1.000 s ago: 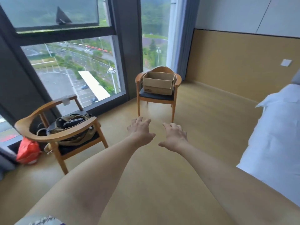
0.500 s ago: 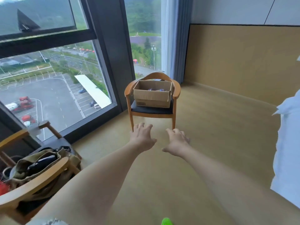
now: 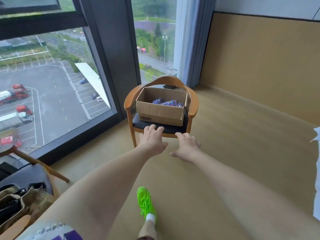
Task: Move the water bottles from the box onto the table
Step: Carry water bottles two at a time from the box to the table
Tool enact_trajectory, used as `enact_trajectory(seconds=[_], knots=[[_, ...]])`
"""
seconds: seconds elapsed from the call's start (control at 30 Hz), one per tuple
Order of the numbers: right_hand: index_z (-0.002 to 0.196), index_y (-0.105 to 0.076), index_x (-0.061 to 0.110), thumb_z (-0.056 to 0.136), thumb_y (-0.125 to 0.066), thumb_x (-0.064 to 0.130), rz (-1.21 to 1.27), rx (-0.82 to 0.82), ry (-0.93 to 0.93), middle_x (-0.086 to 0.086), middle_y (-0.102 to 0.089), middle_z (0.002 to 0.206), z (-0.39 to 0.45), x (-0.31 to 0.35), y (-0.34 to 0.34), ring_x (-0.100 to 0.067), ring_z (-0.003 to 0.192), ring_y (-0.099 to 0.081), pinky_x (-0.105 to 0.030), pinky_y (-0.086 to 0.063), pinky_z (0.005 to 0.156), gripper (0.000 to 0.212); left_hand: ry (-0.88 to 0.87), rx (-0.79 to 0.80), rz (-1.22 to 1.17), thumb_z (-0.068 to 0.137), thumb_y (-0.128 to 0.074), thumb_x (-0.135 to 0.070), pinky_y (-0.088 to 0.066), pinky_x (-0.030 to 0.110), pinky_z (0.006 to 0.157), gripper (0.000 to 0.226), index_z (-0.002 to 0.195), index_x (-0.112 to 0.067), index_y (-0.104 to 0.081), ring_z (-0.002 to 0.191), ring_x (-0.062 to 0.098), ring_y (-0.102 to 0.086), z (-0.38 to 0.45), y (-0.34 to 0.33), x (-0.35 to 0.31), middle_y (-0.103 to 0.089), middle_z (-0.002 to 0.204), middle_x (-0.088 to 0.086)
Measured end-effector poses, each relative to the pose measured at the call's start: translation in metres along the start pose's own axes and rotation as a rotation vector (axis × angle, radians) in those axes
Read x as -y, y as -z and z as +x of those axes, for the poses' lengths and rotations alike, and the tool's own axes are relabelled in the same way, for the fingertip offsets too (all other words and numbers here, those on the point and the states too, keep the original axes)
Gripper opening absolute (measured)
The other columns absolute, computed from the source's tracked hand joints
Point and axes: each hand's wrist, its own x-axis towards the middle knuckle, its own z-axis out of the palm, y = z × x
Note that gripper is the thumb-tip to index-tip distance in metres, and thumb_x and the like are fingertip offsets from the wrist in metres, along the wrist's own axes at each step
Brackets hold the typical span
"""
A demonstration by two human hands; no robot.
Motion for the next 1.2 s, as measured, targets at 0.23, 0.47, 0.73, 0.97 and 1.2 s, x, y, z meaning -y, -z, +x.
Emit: enact_trajectory(seconds=[0.23, 0.47, 0.73, 0.97, 1.2], knots=[[0.155, -0.033, 0.030, 0.082, -0.078, 0.053, -0.004, 0.028, -0.066, -0.006, -0.041, 0.151, 0.171, 0.019, 0.024, -0.030, 0.139, -0.038, -0.045, -0.037, 0.107, 0.089, -0.004, 0.034, -0.030, 0.090, -0.069, -0.047, -0.043, 0.051, 0.106, 0.064, 0.146, -0.028, -0.046, 0.137, 0.030, -0.036, 0.183, 0.008, 0.030, -0.045, 0.147, 0.006], [0.153, -0.035, 0.029, 0.083, -0.079, 0.048, 0.050, 0.052, -0.155, -0.007, -0.041, 0.152, 0.314, 0.034, 0.060, -0.032, 0.142, -0.037, -0.047, -0.039, 0.110, 0.085, 0.011, 0.099, -0.010, 0.089, -0.067, -0.043, -0.044, 0.050, 0.105, 0.058, 0.142, -0.027, -0.049, 0.135, 0.031, -0.038, 0.342, 0.038, 0.058, -0.047, 0.141, 0.006], [0.152, -0.036, 0.027, 0.082, -0.079, 0.051, 0.027, 0.183, -0.187, -0.007, -0.045, 0.148, 0.442, 0.020, 0.051, -0.033, 0.139, -0.040, -0.046, -0.043, 0.106, 0.085, 0.096, 0.219, -0.041, 0.088, -0.064, -0.042, -0.045, 0.048, 0.105, 0.066, 0.149, -0.027, -0.044, 0.136, 0.029, -0.037, 0.459, 0.001, 0.082, -0.046, 0.142, 0.004], [0.148, -0.041, 0.026, 0.083, -0.077, 0.043, 0.001, 0.336, -0.174, -0.010, -0.047, 0.142, 0.566, -0.006, 0.035, -0.035, 0.135, -0.044, -0.044, -0.043, 0.104, 0.076, 0.225, 0.328, -0.030, 0.090, -0.067, -0.047, -0.047, 0.051, 0.103, 0.060, 0.143, -0.027, -0.047, 0.132, 0.030, -0.041, 0.553, -0.048, 0.104, -0.047, 0.140, 0.005], [0.146, -0.044, 0.025, 0.088, -0.075, 0.046, -0.058, 0.492, -0.198, -0.010, -0.048, 0.144, 0.639, -0.042, 0.019, -0.035, 0.138, -0.042, -0.047, -0.042, 0.105, 0.069, 0.265, 0.447, -0.007, 0.089, -0.068, -0.044, -0.044, 0.051, 0.104, 0.059, 0.141, -0.023, -0.050, 0.135, 0.034, -0.040, 0.626, -0.074, 0.099, -0.048, 0.140, 0.008]])
